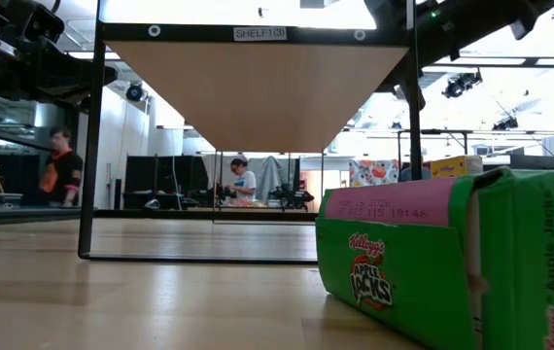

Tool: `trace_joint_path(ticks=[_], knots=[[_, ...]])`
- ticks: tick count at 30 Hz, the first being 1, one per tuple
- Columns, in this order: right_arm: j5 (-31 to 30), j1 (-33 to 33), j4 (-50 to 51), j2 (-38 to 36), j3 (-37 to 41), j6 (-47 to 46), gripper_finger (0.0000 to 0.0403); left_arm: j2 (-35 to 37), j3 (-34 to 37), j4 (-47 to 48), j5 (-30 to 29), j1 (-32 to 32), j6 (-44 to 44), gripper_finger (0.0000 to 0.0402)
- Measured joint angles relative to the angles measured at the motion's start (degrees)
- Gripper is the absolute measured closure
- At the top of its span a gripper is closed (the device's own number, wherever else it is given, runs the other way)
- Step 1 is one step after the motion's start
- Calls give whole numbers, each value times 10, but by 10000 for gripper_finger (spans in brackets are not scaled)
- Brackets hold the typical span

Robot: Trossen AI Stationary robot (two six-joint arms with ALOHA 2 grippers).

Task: Stack cereal on shelf
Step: Put the top green cereal box on the shelf

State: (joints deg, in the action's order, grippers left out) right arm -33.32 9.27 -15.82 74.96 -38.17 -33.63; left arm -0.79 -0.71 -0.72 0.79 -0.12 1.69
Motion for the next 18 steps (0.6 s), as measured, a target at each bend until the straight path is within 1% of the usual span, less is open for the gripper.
trace_joint_path(ticks=[18], knots=[[8, 22, -29, 0, 0, -15, 403, 0, 0, 0, 0, 0, 0, 398]])
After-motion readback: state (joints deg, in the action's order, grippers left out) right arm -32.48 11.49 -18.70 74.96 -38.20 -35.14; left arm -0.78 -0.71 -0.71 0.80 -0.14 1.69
